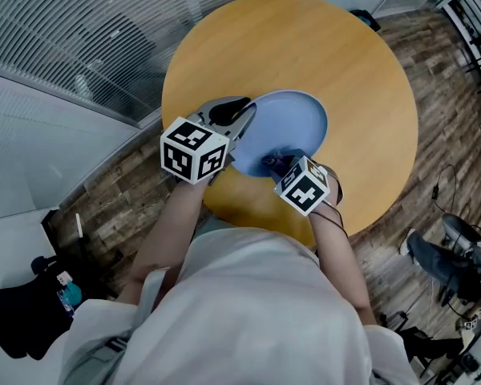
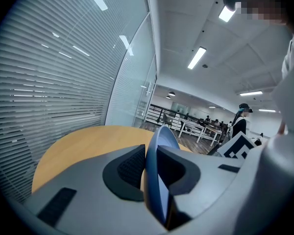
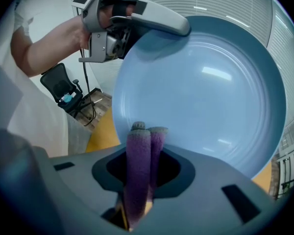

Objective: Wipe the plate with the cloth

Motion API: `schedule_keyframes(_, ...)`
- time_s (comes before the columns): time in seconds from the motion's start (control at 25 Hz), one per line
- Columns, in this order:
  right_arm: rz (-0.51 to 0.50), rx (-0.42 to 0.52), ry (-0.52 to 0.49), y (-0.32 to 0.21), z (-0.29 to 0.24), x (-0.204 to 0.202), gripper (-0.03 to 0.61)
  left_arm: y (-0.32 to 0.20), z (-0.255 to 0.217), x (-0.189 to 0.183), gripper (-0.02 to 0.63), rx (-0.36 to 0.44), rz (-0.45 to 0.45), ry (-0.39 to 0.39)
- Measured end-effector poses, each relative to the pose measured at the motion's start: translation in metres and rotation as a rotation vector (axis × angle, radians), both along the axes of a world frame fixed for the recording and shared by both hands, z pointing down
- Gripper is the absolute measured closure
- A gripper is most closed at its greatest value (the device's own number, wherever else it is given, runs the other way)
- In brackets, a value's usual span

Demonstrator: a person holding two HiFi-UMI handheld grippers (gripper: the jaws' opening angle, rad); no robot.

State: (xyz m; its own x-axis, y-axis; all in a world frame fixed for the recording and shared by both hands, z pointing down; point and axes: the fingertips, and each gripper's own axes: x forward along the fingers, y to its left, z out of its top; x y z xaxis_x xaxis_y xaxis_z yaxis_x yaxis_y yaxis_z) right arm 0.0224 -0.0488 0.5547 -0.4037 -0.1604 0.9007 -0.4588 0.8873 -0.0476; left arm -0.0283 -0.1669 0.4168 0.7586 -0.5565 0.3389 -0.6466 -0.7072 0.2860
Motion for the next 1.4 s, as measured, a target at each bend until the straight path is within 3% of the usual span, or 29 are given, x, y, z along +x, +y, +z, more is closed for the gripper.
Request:
schedule_keyframes(0.56,-0.054,-0.02,-0.144,0.008,-0.02,-0.042,0.472,0.004,-0.002,0.011,0.554,-0.004,0.01,0.006)
schedule_keyframes(0.8,-0.014,-0.009,-0.317,0.004,-0.042,-0.063,0.472,0.008,-0.003,0.013,0.554,-0.016,0.021,0.032)
schedule_keyframes(1.0,0.031,0.032,-0.436,-0.008,-0.061,-0.068,0.472,0.011,-0.001,0.016,0.554,-0.024,0.024,0.046)
schedule_keyframes(1.2,0.084,0.132,-0.548,-0.022,-0.088,-0.062,0.472,0.013,0.002,0.015,0.555,-0.046,0.017,0.075)
schedule_keyframes(1.4,0.153,0.213,-0.595,-0.036,-0.11,-0.025,0.472,0.009,0.01,0.001,0.565,-0.081,-0.028,0.113)
